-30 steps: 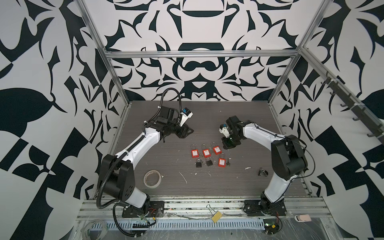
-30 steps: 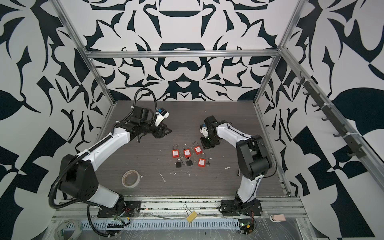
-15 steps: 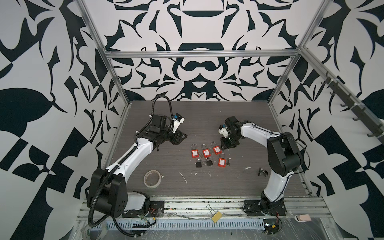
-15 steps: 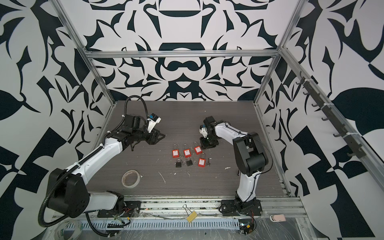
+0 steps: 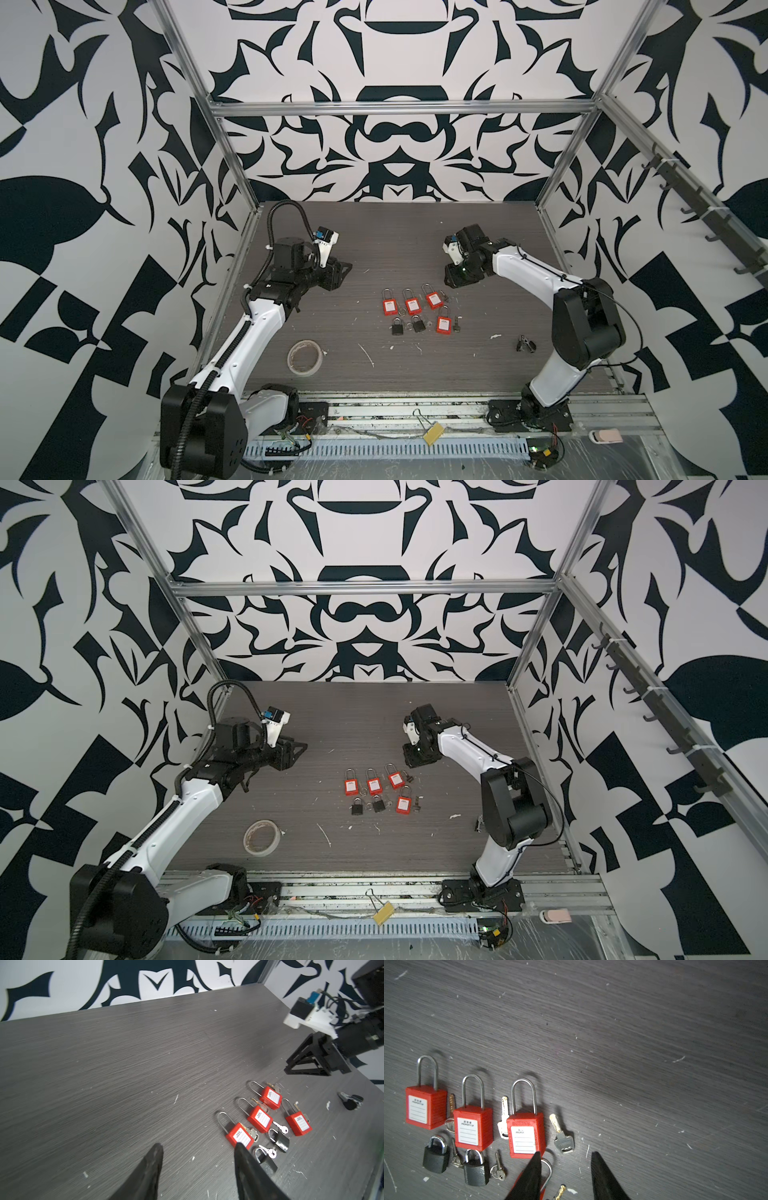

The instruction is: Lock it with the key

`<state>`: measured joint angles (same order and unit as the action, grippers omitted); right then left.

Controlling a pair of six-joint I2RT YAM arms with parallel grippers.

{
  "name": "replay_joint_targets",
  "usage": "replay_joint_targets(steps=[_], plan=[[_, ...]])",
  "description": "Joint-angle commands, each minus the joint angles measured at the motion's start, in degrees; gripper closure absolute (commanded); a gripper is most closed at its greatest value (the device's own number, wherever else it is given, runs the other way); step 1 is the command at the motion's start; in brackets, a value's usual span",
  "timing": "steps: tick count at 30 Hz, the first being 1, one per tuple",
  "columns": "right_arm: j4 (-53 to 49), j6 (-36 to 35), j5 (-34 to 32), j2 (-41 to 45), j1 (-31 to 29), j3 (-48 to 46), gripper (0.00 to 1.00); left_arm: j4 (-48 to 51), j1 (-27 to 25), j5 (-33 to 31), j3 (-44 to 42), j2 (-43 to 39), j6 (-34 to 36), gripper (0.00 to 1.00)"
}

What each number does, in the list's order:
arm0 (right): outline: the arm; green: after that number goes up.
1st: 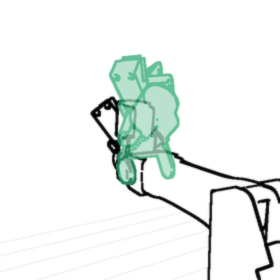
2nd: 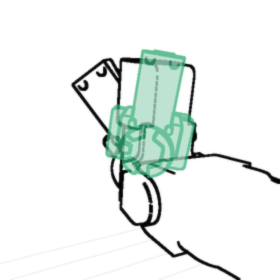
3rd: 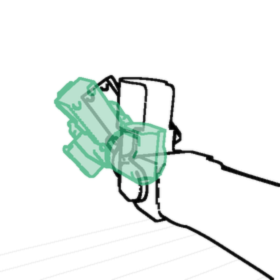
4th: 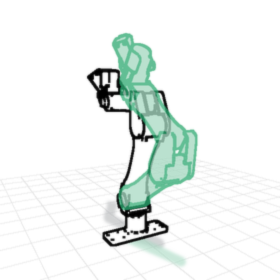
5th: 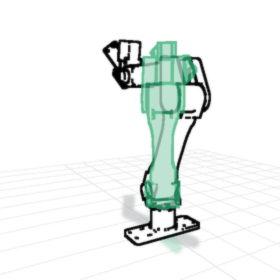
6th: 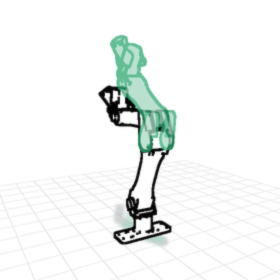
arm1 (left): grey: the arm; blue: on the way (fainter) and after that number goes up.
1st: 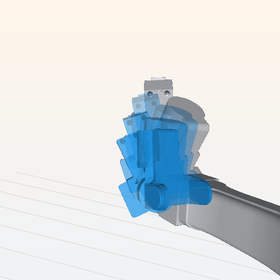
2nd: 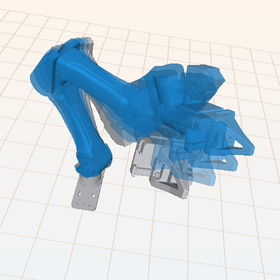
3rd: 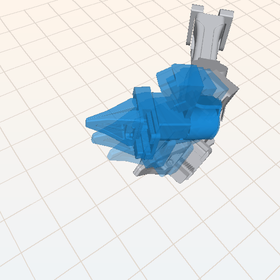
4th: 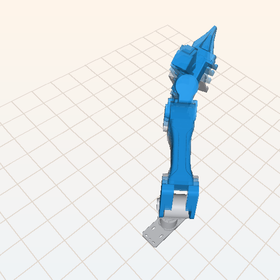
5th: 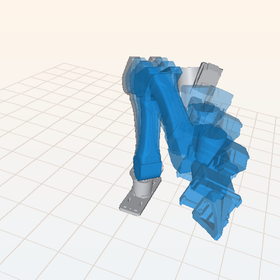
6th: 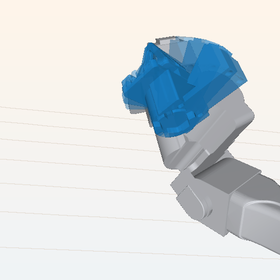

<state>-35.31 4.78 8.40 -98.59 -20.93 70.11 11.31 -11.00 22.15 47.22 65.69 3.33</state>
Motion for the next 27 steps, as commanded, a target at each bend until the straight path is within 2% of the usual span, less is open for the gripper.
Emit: replay_joint_targets(steps=[1,6,9,10,13,15,17,18,20,21,22,24,25,27], plan=[[0.05,0.61,-0.68,-1.58,0.03,-1.08,0.61,-1.01,0.17,0.08,-1.16,-1.06,-1.67,0.43],[1.93,1.44,-2.79,-0.24,0.03,-2.41,0.60,-1.64,1.10,-1.51,-2.51,-2.46,-1.75,0.42],[7.05,0.36,-9.57,5.77,0.10,-5.91,0.56,-5.58,2.09,-5.19,-5.69,-4.53,-0.82,0.41],[9.79,-0.45,-12.08,8.06,0.17,-7.78,0.53,-6.98,2.49,-6.92,-6.87,-5.03,-0.37,0.39],[21.39,-2.43,-23.58,15.69,0.62,-16.08,0.26,-11.22,3.21,-14.93,-10.69,-5.25,1.02,0.38],[32.97,-3.91,-31.58,19.76,1.45,-24.10,0.17,-16.51,4.41,-20.55,-14.27,-4.74,-1.17,0.37],[44.40,-9.01,-34.57,21.72,2.33,-30.87,0.12,-22.77,4.99,-24.68,-17.88,-4.00,-2.10,0.36],[50.66,-10.35,-36.43,21.98,2.80,-34.47,0.11,-27.15,4.99,-26.36,-20.08,-3.66,-1.98,0.29],[57.84,-8.25,-34.44,21.41,5.80,-38.94,0.08,-35.90,5.04,-26.53,-24.05,-2.07,-0.81,0.17],[61.01,-5.62,-32.68,20.81,7.81,-41.11,0.02,-40.77,5.08,-25.26,-26.08,-0.52,0.22,0.09],[66.32,-4.09,-31.35,20.30,9.11,-43.29,0.01,-44.16,5.03,-24.46,-27.39,0.97,0.57,0.04],[78.92,-5.93,-28.12,18.34,10.19,-48.89,0.01,-54.31,5.07,-22.32,-30.93,4.94,0.63,0.03],[80.04,-7.24,-27.40,18.46,10.18,-49.60,0.01,-59.55,5.07,-21.32,-32.38,6.67,0.66,0.02],[82.62,-7.85,-20.25,17.74,11.83,-50.86,0.00,-68.24,5.05,-21.24,-33.99,12.69,1.22,0.01]])
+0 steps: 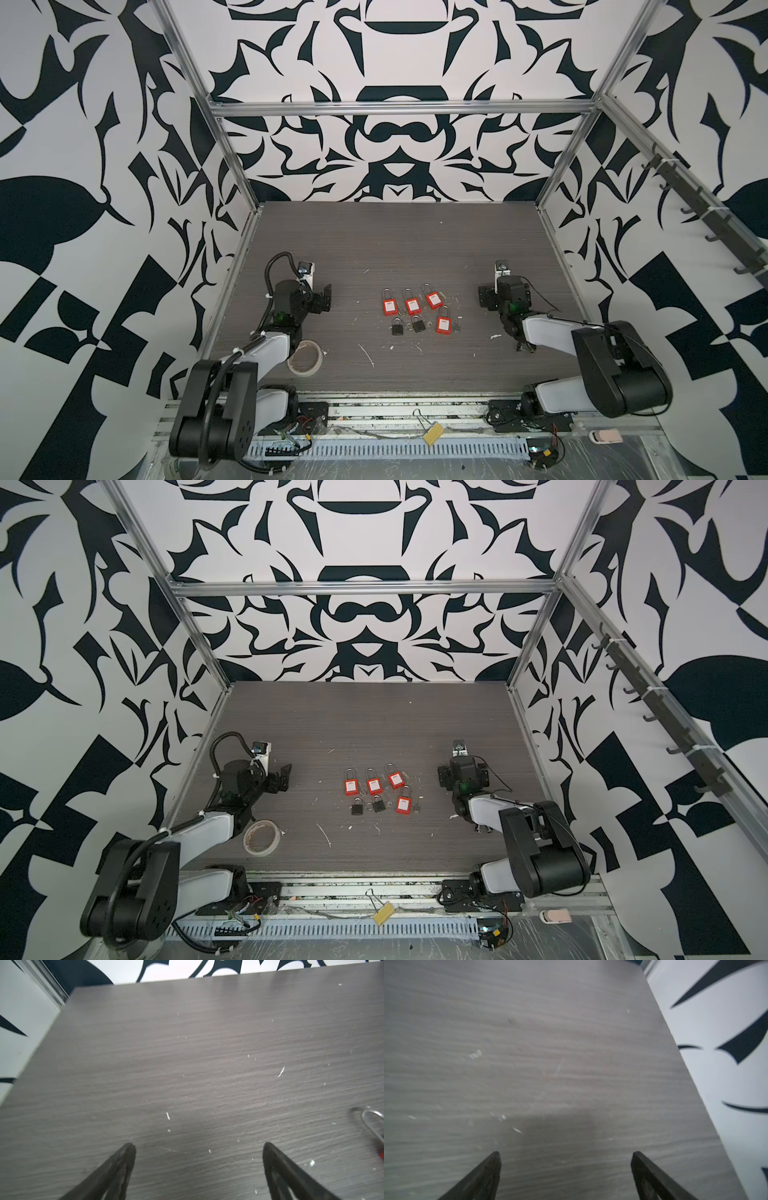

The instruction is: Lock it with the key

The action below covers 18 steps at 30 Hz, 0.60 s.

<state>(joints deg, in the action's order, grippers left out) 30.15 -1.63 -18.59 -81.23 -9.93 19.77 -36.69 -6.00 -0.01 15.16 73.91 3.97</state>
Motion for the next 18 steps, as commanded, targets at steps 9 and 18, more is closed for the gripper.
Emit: replay_joint_targets(steps=[9,18], plan=[[24.17,-0.86,14.54,-7.85,4.51,-0.47,0.01,-19.95,2.61,4.60,2.00,13.44,-0.33,0.01],[22.23,0.14,11.90,-7.74,4.64,0.36,0.00,-17.93,3.81,3.70,5.08,15.61,-1.99,0.01]])
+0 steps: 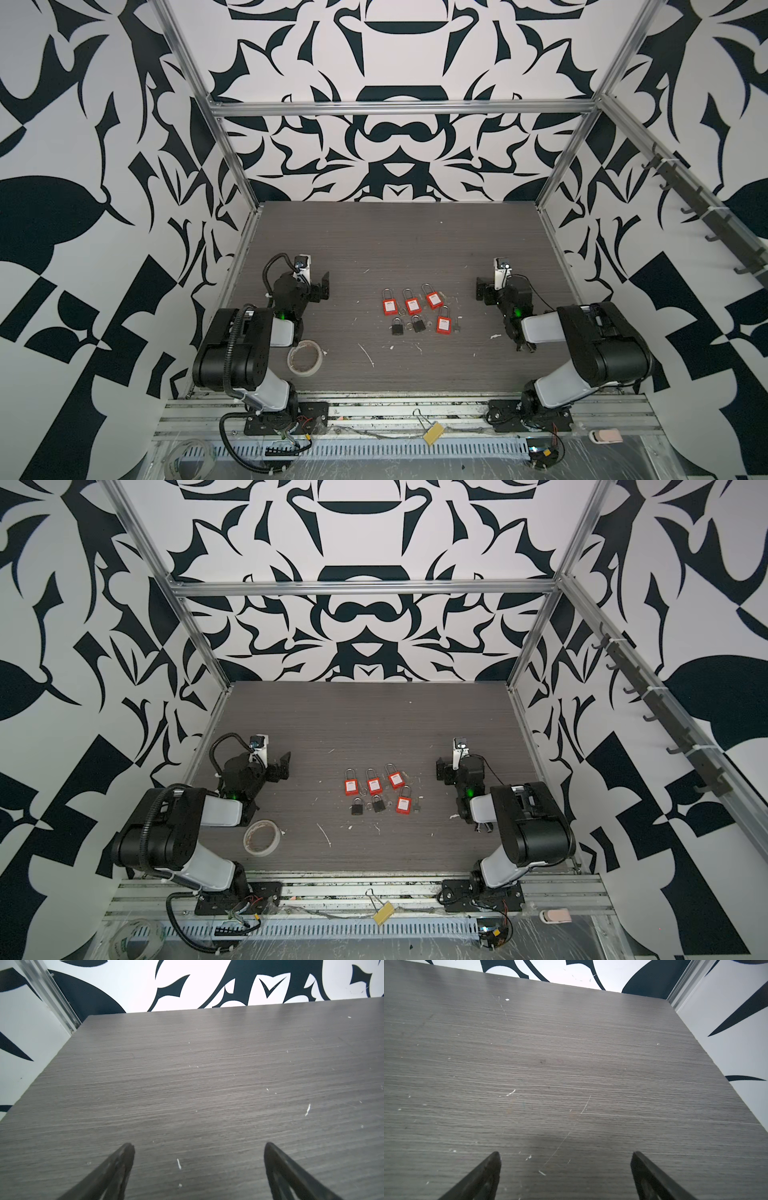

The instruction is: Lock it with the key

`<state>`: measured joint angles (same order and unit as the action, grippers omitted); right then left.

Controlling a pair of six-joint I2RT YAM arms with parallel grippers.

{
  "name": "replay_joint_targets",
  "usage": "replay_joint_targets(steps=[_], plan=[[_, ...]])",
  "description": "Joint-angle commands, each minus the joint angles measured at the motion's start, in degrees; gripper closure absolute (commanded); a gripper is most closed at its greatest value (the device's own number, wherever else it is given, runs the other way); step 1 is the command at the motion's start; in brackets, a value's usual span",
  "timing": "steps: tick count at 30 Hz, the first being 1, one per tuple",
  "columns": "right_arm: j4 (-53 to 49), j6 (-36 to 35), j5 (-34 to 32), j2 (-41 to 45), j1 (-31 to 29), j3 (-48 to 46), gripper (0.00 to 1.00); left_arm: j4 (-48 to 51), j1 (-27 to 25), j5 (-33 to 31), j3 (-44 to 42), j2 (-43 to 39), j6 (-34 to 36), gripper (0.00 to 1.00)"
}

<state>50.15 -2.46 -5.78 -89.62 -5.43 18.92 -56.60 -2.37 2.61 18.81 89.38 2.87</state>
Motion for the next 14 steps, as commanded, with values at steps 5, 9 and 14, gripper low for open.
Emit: replay_joint_targets(steps=[5,9,14], plan=[[2.17,0.98,-0.98,0.17,0.03,1.65,0.00,3.78,0.23,1.34,2.20,-0.09,-0.77,0.01],[1.62,0.95,-0.99,-0.14,0.03,2.08,0.01,3.86,0.17,1.26,2.30,0.03,-0.92,0.01],[2.74,1.30,-1.23,0.88,0.03,0.83,0.00,3.95,0.20,1.26,2.32,-0.04,-0.93,0.01]])
